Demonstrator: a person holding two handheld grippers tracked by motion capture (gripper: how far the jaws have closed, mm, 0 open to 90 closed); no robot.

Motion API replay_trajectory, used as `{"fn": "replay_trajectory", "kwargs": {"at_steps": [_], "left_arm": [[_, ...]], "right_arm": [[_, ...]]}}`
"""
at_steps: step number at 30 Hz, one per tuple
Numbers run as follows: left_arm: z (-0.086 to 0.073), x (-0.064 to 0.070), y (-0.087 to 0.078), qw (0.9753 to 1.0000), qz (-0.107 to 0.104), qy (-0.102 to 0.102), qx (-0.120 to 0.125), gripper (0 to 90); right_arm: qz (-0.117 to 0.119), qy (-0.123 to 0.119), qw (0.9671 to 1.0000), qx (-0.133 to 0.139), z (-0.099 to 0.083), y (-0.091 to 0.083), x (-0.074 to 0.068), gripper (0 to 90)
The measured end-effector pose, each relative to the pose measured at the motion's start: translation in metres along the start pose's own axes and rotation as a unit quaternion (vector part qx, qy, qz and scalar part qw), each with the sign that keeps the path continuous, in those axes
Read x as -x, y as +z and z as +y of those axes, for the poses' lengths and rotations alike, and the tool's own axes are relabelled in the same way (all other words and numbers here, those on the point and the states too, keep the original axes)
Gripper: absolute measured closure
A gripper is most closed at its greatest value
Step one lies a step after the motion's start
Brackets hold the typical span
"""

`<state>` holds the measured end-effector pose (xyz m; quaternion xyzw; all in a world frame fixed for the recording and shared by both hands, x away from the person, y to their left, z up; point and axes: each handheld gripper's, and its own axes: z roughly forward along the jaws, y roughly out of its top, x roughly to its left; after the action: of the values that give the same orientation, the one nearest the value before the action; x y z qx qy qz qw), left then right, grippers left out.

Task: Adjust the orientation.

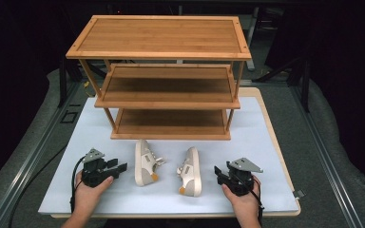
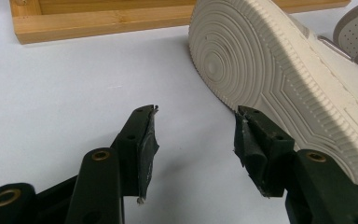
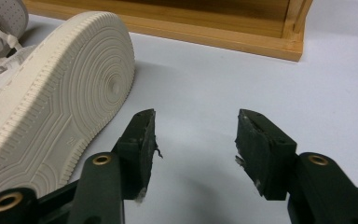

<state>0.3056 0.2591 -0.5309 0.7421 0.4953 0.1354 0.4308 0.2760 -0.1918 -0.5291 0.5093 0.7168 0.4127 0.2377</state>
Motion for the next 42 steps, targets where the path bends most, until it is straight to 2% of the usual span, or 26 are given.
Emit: {"fn": "replay_trajectory", "kwargs": {"at_steps": [4, 8, 10, 13, 16, 24, 28, 31, 34, 42], "left_arm": [[0.0, 0.001, -0.001, 1.0, -0.002, 0.002, -0.001, 48.1], [0.002, 0.005, -0.004, 0.9999, -0.001, 0.013, 0.002, 48.0], [0.003, 0.007, -0.004, 1.0, 0.0, 0.004, -0.009, 48.5], [0.004, 0.009, -0.005, 0.9999, -0.002, 0.006, -0.01, 50.1], [0.005, 0.012, -0.006, 0.9996, 0.007, 0.024, -0.01, 50.2], [0.012, 0.019, -0.007, 0.9994, 0.001, 0.034, -0.002, 48.4], [0.019, 0.028, -0.011, 0.9985, 0.007, 0.054, 0.01, 49.2], [0.022, 0.032, -0.011, 0.9985, 0.007, 0.052, 0.014, 49.8], [0.025, 0.036, -0.01, 0.9983, 0.008, 0.057, 0.006, 49.5], [0.033, 0.045, -0.001, 0.9982, 0.005, 0.059, 0.007, 41.3]], "right_arm": [[0.001, 0.0, 1.0, 0.0, 0.0, -0.001, -0.001, 45.0], [0.004, -0.007, 1.0, 0.0, 0.0, 0.001, -0.003, 44.1], [0.005, -0.007, 1.0, -0.003, 0.0, 0.002, -0.003, 43.9], [0.006, -0.007, 1.0, -0.001, 0.0, 0.001, -0.003, 43.8], [0.006, -0.008, 0.9999, 0.006, 0.0, -0.001, -0.004, 43.8], [0.007, -0.012, 0.9999, 0.007, 0.0, -0.001, -0.008, 43.7], [0.006, -0.013, 0.9999, 0.007, 0.0, -0.003, -0.009, 43.4], [0.009, -0.012, 0.9998, 0.01, 0.0, -0.004, -0.009, 43.2], [0.01, -0.011, 0.9998, 0.01, 0.0, -0.005, -0.01, 42.6], [0.009, -0.012, 0.9998, 0.015, 0.0, -0.008, -0.01, 41.6]]}}
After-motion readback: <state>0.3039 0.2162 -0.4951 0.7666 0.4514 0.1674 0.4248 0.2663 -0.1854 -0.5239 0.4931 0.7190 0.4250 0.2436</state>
